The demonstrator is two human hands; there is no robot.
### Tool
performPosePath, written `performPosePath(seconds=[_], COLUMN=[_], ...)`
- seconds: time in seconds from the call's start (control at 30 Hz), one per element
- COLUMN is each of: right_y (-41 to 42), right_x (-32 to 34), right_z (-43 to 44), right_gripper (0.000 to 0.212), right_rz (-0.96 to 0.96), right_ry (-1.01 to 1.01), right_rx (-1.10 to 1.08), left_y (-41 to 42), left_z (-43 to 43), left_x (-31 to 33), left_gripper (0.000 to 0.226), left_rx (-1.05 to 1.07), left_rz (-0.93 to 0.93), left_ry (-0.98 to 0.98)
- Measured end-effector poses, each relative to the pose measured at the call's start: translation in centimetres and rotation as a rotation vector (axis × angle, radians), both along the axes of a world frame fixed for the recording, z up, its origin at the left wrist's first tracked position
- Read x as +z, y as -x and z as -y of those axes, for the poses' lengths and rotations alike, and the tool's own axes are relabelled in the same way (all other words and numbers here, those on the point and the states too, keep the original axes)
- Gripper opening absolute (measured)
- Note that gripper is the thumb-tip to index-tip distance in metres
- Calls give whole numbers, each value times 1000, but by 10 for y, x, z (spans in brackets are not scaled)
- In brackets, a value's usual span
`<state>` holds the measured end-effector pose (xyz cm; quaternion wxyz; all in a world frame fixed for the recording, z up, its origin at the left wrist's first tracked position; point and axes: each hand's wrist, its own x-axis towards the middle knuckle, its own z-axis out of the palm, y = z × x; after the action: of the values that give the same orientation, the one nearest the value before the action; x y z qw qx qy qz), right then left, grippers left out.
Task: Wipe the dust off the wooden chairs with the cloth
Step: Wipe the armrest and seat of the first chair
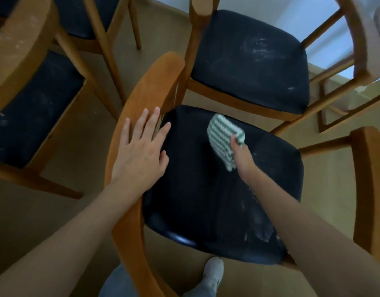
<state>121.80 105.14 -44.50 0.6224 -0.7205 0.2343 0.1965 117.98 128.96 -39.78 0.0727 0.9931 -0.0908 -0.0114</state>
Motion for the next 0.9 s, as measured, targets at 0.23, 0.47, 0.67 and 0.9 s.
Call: performPosePath(seconds=[0.23,0.47,0.67,0.9], right_y=[-111,-78,16,116], right_x=[-70,-97,-90,-90], right_z=[-65,-92,-104,-49], right_gripper=[52,56,60,62], right_rz=[206,277,438,516], right_ry=[528,916,841,659], right_rx=[332,997,1417,1698], left_y=[-1,-2,-1,1], left_z=[-1,-1,0,1], left_x=[-5,-5,-3,1], left_gripper=[61,61,60,60], left_rx=[-1,-4,-10,8], left_rz=[81,67,51,28], left_ry=[-21,-50,-30,31])
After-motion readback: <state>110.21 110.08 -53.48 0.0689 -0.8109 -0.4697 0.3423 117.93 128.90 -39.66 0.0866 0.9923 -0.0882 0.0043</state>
